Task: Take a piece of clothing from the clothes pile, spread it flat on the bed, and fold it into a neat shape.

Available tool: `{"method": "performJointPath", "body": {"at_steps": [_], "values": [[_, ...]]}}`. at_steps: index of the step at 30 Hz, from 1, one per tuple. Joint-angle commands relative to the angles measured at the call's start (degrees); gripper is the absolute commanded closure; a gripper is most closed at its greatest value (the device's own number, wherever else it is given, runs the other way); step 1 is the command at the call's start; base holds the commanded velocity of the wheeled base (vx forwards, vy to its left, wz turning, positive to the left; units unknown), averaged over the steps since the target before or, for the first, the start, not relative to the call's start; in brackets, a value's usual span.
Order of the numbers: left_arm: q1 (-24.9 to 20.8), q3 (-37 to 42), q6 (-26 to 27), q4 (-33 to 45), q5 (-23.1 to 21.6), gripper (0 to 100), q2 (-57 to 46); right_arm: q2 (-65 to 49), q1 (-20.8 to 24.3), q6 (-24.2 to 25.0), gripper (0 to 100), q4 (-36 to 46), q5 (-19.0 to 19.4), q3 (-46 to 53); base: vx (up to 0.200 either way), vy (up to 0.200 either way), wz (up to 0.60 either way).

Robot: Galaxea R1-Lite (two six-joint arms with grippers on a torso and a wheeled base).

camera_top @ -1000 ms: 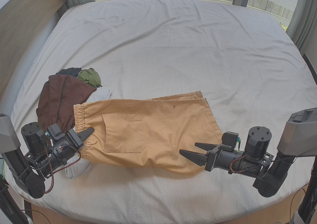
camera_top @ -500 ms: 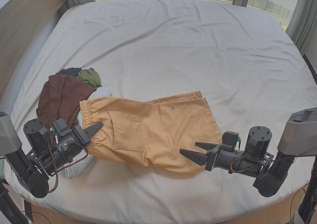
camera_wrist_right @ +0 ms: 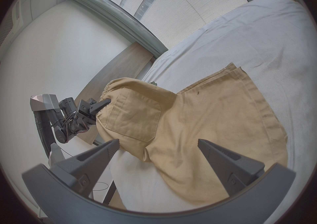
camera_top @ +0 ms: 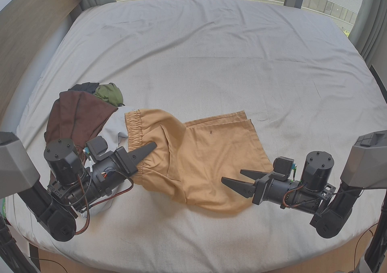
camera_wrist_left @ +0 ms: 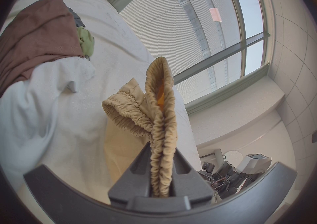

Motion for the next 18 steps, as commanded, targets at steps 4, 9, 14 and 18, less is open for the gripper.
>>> {"method": "performJointPath", "body": {"at_steps": [4,9,14,18], "values": [[-4.02,-4.92,-0.07,-0.03,1.18,100,4.51,-0.62,-1.69,0.10,0,-0.01,-0.01,-0.87,0.000,0.000,0.00],[-6.05,-8.26,-0.07,-0.03,2.23,100,6.71,-0.53,-3.10,0.10,0,-0.01,-0.01,-1.75,0.000,0.000,0.00],[-7.63,-9.93,-0.07,-0.03,2.32,100,8.82,-0.62,-4.15,0.10,0,-0.01,-0.01,-2.19,0.000,0.000,0.00],[-7.80,-11.42,-0.51,0.06,1.97,100,9.61,-0.79,-5.65,0.27,0,-0.01,-0.01,-2.98,0.000,0.000,0.00]]}}
